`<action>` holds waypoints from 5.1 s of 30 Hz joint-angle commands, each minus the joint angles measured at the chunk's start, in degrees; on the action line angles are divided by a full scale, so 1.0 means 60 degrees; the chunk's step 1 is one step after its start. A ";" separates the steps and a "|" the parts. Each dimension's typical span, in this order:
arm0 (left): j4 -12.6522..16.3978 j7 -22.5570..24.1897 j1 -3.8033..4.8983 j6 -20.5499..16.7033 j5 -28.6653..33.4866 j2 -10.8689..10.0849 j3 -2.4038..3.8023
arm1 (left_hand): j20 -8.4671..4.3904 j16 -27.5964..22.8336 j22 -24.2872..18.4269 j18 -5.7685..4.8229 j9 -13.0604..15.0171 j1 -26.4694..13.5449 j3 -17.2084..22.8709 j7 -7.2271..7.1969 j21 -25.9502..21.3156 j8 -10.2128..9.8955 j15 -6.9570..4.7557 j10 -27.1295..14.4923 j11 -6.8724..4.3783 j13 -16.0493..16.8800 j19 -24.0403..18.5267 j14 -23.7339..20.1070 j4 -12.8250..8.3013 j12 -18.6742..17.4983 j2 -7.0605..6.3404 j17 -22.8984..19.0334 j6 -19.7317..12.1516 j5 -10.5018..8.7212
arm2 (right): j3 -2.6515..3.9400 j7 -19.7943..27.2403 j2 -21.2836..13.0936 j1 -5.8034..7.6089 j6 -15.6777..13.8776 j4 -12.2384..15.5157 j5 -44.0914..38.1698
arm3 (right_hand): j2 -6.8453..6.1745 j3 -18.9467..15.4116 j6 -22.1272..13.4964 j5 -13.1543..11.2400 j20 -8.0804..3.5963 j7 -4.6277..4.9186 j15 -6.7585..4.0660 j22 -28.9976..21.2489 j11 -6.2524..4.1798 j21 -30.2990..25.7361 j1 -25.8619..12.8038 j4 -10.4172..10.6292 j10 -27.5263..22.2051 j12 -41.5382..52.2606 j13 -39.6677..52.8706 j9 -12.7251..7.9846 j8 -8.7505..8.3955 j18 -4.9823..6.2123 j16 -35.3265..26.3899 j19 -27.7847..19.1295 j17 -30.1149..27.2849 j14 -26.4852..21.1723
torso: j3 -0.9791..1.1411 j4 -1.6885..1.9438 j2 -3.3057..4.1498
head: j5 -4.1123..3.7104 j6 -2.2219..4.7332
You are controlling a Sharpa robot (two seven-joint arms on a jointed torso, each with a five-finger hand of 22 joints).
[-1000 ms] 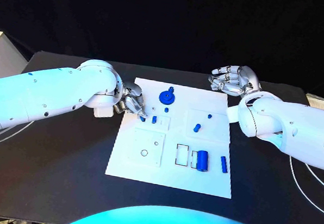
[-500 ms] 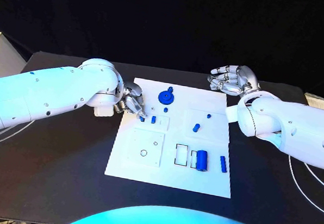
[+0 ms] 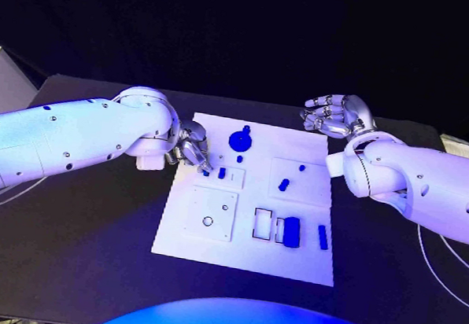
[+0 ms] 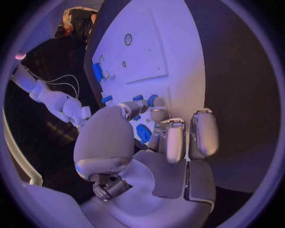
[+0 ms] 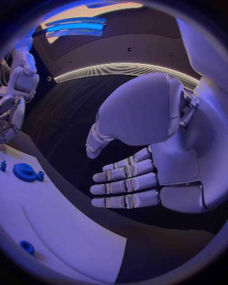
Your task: Assemble the parts on the task board
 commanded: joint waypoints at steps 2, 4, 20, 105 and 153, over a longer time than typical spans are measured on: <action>0.0051 0.0024 -0.0059 -0.0344 0.0059 0.0035 -0.0041 | -0.0014 0.0017 -0.0018 -0.0110 -0.0002 -0.0226 0.1703 -0.0081 0.0013 -0.0074 -0.0058 0.0063 -0.0063 -0.0010 0.0010 0.0810 -0.1733 -0.0022 -0.0014 0.1771 0.0026 -0.0037 | 0.0001 0.0126 0.0000 -0.0011 0.0153 0.0008 -0.0025 | 0.0057 0.0022 -0.0061 0.0047 0.0016 0.0413 0.0023 -0.0008 0.0027 0.0018 -0.0057 -0.0059 -0.0044 0.0042 -0.0009 -0.0008 0.0050 0.0131 -0.0053 -0.0030 -0.0010 -0.0025 | 0.0001 -0.0001 0.0004 | 0.0003 0.0002; 0.0050 0.0018 -0.0060 -0.0423 0.0089 0.0034 -0.0042 | -0.0026 0.0006 -0.0021 -0.0108 0.0011 -0.0385 0.1455 -0.0135 0.0003 -0.0093 -0.0079 0.0073 -0.0085 -0.0046 0.0006 0.0803 -0.1610 -0.0050 -0.0063 0.1746 0.0018 -0.0086 | 0.0001 0.0127 -0.0002 -0.0013 0.0154 0.0010 -0.0023 | 0.0057 0.0022 -0.0061 0.0047 0.0016 0.0413 0.0023 -0.0008 0.0027 0.0018 -0.0057 -0.0059 -0.0044 0.0042 -0.0009 -0.0008 0.0050 0.0131 -0.0053 -0.0030 -0.0010 -0.0025 | 0.0003 -0.0004 0.0005 | 0.0009 0.0002; -0.0021 -0.0078 -0.0060 -0.0714 -0.0053 -0.0056 -0.0039 | -0.0083 -0.0019 -0.0109 -0.0095 -0.0105 -0.1300 -0.1612 -0.0191 -0.0099 -0.0335 -0.0123 -0.0036 -0.0127 -0.0005 -0.0019 0.0793 -0.0094 -0.0034 -0.0346 0.1710 0.0334 -0.0217 | 0.0001 0.0123 -0.0022 -0.0019 0.0161 0.0014 -0.0018 | 0.0060 0.0025 -0.0066 0.0051 0.0018 0.0416 0.0026 -0.0047 0.0030 0.0019 -0.0074 -0.0061 -0.0050 0.0045 -0.0011 -0.0015 0.0053 0.0130 -0.0062 -0.0026 -0.0029 -0.0026 | 0.0006 -0.0010 0.0011 | -0.0012 0.0002; -0.0740 0.3907 -0.0426 -0.3460 -0.4293 0.1319 -0.0348 | 0.1008 -0.2257 -0.4320 0.0816 -0.4115 0.2364 -0.1195 0.0718 -0.2474 -0.2773 0.1083 -0.4746 0.1184 -0.4948 -0.3813 -0.3304 -0.1549 -0.3759 -0.0712 -0.5254 -0.1030 -0.0245 | 0.0003 0.0252 -0.0056 -0.0036 0.0124 0.0147 0.0083 | 0.0096 0.0070 -0.0077 0.0070 0.0021 0.0418 0.0029 -0.0119 0.0031 0.0021 -0.0051 -0.0095 -0.0069 0.0048 -0.0013 -0.0027 0.0056 0.0130 -0.0081 -0.0022 -0.0064 -0.0032 | 0.0003 -0.0011 0.0007 | -0.0281 0.0002; -0.1009 0.4720 -0.0455 -0.3997 -0.3701 0.1316 -0.0422 | 0.0731 -0.1383 -0.2721 0.0518 -0.4375 0.2334 -0.0646 0.0762 -0.1484 -0.3367 0.0733 -0.1688 0.0842 -0.6336 -0.2462 -0.1665 -0.2073 -0.6493 -0.0047 -0.4129 0.0893 -0.0211 | 0.0003 0.0234 -0.0054 -0.0029 0.0159 0.0179 0.0083 | 0.0126 0.0106 -0.0064 0.0149 0.0019 0.0415 0.0024 -0.0151 0.0027 0.0027 -0.0050 -0.0101 -0.0059 0.0058 -0.0011 -0.0030 0.0068 0.0131 -0.0079 -0.0011 -0.0078 -0.0016 | 0.0005 -0.0011 0.0005 | -0.0335 0.0002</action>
